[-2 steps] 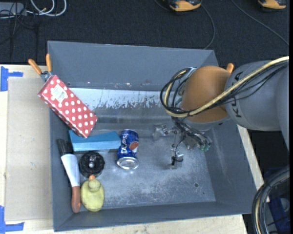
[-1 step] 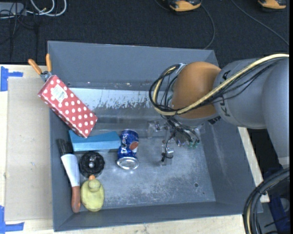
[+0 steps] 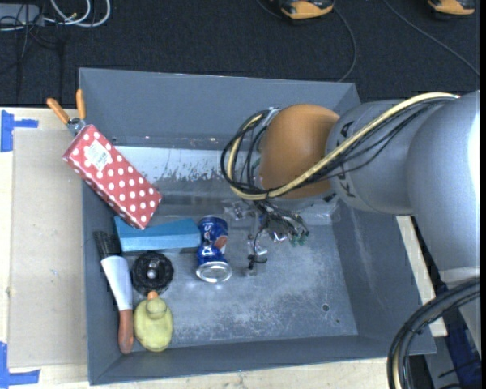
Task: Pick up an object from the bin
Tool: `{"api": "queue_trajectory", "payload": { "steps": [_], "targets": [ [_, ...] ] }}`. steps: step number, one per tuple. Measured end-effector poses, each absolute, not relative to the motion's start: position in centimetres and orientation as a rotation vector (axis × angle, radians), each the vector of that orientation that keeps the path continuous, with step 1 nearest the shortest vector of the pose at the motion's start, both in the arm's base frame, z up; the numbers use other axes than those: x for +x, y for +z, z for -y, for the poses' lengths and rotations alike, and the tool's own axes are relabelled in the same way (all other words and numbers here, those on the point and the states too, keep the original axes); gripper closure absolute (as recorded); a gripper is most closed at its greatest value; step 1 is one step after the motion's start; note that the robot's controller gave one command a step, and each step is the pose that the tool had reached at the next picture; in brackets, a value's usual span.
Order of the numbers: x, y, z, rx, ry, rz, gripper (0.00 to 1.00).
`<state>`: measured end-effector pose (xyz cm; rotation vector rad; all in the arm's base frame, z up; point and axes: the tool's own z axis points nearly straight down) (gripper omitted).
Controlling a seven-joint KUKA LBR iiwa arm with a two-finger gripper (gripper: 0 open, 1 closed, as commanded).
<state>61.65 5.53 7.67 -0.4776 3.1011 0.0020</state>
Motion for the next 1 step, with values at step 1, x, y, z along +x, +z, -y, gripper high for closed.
{"api": "queue_trajectory", "payload": {
  "steps": [1],
  "targets": [
    [60.73, 7.05, -9.19, -0.533, -0.003, -3.098, 1.00]
  ]
}}
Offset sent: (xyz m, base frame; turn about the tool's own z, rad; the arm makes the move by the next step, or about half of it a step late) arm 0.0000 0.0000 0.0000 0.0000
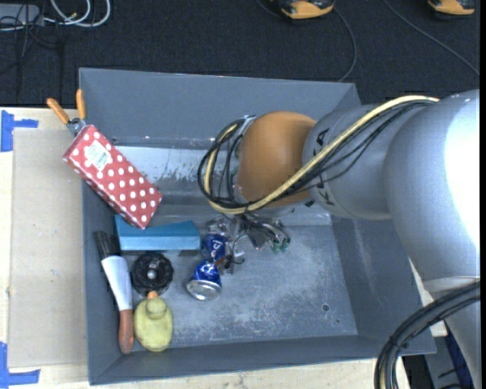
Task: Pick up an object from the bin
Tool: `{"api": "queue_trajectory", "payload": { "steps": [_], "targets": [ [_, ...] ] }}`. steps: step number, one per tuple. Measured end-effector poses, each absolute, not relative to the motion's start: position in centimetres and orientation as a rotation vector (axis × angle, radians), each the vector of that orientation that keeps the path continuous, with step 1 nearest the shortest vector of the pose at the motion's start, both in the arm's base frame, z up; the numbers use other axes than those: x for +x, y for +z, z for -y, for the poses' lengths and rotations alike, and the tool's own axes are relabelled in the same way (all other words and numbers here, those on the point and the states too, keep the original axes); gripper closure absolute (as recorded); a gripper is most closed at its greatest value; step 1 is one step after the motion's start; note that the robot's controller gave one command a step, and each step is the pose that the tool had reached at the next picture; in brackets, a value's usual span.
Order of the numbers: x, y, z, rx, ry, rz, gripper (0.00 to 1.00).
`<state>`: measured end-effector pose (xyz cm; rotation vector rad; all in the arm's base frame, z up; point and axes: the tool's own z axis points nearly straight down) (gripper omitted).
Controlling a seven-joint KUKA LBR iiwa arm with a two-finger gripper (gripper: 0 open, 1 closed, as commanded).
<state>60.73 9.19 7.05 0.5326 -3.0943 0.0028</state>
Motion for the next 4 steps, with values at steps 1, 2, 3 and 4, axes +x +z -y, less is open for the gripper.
{"api": "queue_trajectory", "payload": {
  "steps": [1, 2, 3, 4],
  "targets": [
    [60.7, 7.0, -9.2, 0.533, 0.004, 3.095, 1.00],
    [60.5, 12.4, -9.6, 0.551, -0.001, 3.086, 1.00],
    [61.4, 16.1, -10.2, 0.556, 0.003, 3.096, 1.00],
    [60.7, 20.0, -10.2, 0.577, 0.000, 3.077, 1.00]
  ]
}}
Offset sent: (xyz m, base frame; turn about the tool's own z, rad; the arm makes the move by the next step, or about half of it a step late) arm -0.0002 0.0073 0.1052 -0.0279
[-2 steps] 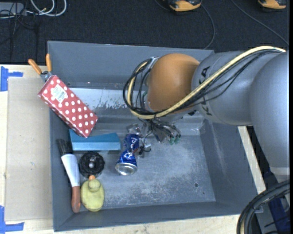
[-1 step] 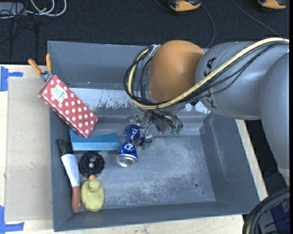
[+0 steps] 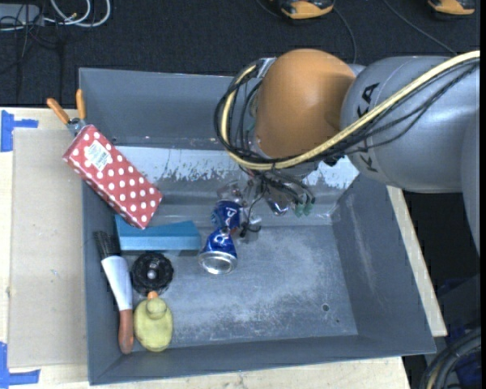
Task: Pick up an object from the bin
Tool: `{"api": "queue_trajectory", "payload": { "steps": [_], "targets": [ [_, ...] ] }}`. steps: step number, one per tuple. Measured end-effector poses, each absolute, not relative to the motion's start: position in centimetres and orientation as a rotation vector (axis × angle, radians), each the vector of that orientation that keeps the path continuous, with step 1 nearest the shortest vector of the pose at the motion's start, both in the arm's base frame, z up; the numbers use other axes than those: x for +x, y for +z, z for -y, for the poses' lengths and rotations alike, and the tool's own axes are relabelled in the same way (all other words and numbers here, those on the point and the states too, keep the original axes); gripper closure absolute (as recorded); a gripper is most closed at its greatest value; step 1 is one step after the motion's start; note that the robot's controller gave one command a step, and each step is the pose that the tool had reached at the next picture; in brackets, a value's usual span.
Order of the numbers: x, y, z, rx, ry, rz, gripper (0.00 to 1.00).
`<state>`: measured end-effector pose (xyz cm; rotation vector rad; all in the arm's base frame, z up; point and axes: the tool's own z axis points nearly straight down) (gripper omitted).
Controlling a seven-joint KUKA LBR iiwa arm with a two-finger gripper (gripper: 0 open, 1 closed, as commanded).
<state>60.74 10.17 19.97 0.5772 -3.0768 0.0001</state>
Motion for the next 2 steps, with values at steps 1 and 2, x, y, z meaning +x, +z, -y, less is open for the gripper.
{"api": "queue_trajectory", "payload": {
  "steps": [1, 2],
  "targets": [
    [60.5, 26.9, -9.8, 0.593, 0.001, 3.083, 1.00],
    [60.8, 33.8, -9.8, 0.576, 0.001, 3.085, 1.00]
  ]
}}
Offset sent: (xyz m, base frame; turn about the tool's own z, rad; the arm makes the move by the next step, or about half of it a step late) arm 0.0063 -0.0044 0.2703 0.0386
